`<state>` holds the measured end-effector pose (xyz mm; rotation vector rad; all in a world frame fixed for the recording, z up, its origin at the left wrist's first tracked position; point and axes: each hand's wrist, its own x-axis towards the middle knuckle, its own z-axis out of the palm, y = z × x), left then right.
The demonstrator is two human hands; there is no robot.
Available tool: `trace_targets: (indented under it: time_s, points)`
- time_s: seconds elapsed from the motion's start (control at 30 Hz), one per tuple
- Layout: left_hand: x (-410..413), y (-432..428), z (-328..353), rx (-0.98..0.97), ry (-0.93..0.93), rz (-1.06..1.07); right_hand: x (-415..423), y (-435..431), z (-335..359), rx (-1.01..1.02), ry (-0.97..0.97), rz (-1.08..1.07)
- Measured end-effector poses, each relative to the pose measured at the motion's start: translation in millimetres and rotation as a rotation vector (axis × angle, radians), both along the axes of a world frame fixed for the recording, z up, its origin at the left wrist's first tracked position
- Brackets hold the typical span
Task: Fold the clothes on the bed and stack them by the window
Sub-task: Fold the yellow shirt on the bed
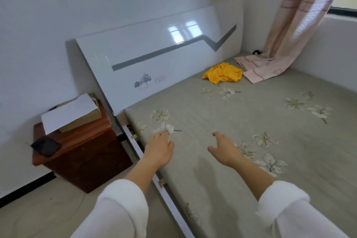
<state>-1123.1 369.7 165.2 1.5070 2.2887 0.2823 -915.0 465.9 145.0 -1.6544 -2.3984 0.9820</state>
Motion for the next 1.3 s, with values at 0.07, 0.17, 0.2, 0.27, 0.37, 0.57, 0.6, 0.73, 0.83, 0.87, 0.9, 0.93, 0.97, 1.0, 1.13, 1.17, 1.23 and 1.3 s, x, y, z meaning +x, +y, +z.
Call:
trace_targets:
  time_s: [0.07, 0.17, 0.2, 0.27, 0.37, 0.57, 0.6, 0.73, 0.83, 0.87, 0.9, 0.93, 0.97, 1.0, 1.13, 1.17, 1.23, 1.3]
  points:
    - [-28, 31, -2, -0.003, -0.001, -0.012, -27, 29, 0, -0.004, -0.014, 0.001]
    - [-71, 81, -8, -0.008, -0.024, -0.025, -69, 75, -2, -0.007, -0.03, -0.009]
    - [-85, 98, -11, -0.011, -0.024, -0.034, -83, 90, -5, -0.012, -0.033, -0.016]
    - [-114, 132, -21, -0.018, -0.018, -0.06, -113, 118, -13, -0.019, -0.052, -0.028]
    - [-160, 191, -40, -0.035, -0.017, -0.097, -158, 164, -30, -0.025, -0.064, -0.063]
    - [-252, 308, -90, -0.098, 0.001, -0.246, -243, 264, -69, -0.073, -0.067, -0.231]
    - [-265, 325, -99, -0.129, -0.004, -0.269, -254, 278, -75, -0.099, -0.073, -0.261]
    - [-306, 404, -132, -0.221, 0.008, -0.354, -283, 328, -99, -0.144, -0.073, -0.397]
    - [-308, 461, -163, -0.235, 0.007, -0.419, -288, 355, -124, -0.174, -0.103, -0.484]
    - [-305, 478, -176, -0.229, -0.014, -0.438, -287, 363, -134, -0.18, -0.119, -0.497]
    - [-301, 495, -190, -0.224, -0.034, -0.455, -285, 373, -145, -0.185, -0.134, -0.507]
    - [-296, 510, -205, -0.22, -0.047, -0.472, -283, 382, -158, -0.187, -0.146, -0.516]
    - [-292, 525, -221, -0.219, -0.05, -0.488, -281, 391, -171, -0.185, -0.158, -0.526]
    - [-287, 540, -238, -0.22, -0.043, -0.506, -278, 399, -186, -0.178, -0.169, -0.54]
    - [-277, 595, -309, -0.241, 0.016, -0.533, -268, 432, -246, -0.114, -0.236, -0.55]
    - [-276, 608, -325, -0.231, 0.033, -0.533, -265, 439, -259, -0.102, -0.249, -0.543]
    - [-273, 641, -349, -0.168, 0.071, -0.535, -259, 458, -281, -0.06, -0.258, -0.539]
    - [-268, 677, -367, -0.084, 0.091, -0.532, -254, 481, -300, -0.016, -0.254, -0.539]
